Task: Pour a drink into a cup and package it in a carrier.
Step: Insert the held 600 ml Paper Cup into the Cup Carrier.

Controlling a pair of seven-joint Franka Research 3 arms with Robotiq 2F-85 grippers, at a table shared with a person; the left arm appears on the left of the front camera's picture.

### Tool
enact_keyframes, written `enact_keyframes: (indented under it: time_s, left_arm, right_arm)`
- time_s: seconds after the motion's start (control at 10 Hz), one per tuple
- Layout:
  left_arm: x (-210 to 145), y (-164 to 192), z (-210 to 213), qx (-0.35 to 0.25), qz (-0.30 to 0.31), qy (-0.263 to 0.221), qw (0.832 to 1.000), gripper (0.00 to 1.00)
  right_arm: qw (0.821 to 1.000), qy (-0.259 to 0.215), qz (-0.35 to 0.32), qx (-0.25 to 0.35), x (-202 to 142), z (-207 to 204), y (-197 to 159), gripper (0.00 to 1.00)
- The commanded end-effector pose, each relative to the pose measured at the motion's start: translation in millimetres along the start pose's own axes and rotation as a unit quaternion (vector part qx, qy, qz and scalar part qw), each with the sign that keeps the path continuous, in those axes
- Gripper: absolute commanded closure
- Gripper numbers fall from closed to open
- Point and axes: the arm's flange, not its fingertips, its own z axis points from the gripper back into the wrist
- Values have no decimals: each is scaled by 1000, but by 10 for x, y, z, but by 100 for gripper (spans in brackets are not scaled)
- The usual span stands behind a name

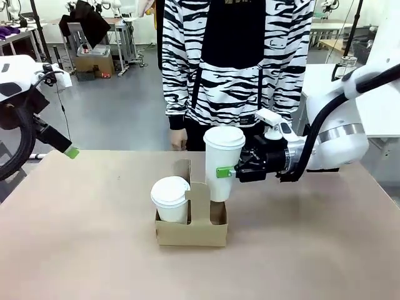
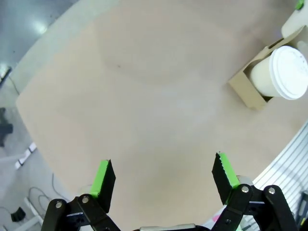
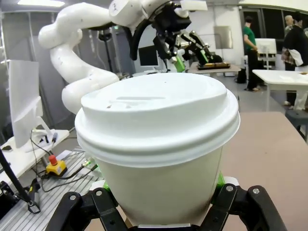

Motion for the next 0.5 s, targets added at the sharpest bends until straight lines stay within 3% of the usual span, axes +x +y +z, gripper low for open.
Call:
enact_keyframes:
  time_s: [0.0,0.4]
  left_arm:
    - [-90,-15,-115,-20,8,4,1000,0]
    - [0,0,0,0,0,0,1000,0]
  right_arm:
    - [1000,-7,8,25,-49,-36,-69,19]
    - [999,-18,-15,40,-302,-81,-75,19]
